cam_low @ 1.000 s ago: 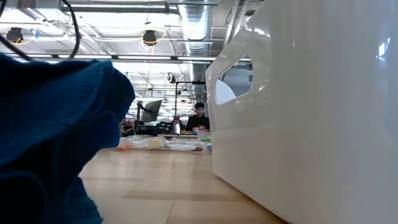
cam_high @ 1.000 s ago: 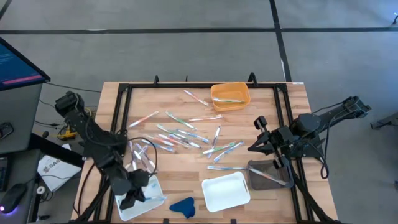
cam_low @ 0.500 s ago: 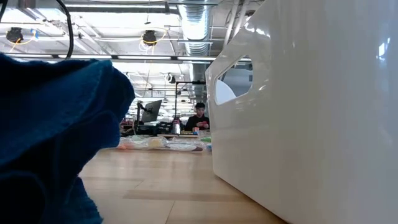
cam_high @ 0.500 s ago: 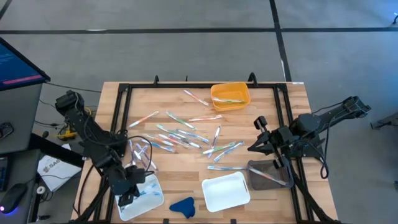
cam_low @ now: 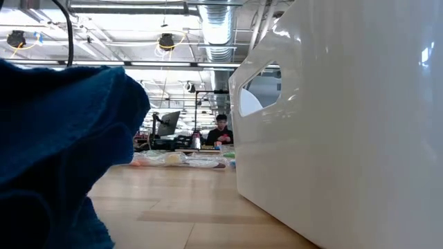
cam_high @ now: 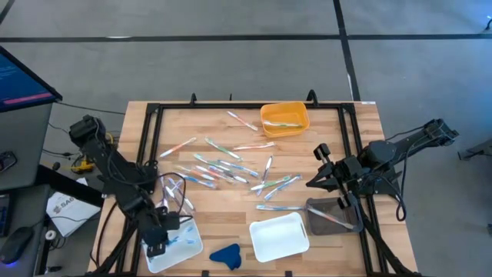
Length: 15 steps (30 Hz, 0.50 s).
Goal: Pick & Place Toothbrushes
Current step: Put the blue toothbrush into the left white bin
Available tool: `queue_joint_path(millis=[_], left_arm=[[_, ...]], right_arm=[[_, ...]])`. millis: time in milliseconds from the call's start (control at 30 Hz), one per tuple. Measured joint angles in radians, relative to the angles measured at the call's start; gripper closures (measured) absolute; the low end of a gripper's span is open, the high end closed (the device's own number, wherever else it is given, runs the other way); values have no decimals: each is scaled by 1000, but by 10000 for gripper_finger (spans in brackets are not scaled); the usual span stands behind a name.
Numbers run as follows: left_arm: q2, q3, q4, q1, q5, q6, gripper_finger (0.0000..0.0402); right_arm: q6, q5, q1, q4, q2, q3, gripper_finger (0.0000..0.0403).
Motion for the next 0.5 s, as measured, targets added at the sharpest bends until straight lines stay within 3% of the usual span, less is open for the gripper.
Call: queue_joint_path(millis=[333, 500], left_arm=[[62, 0, 11, 46, 44, 36, 391], [68, 0, 16, 72, 43, 36, 371]], right_arm=[[0, 0, 0, 0, 0, 0, 403], [0, 0, 0, 0, 0, 0, 403]])
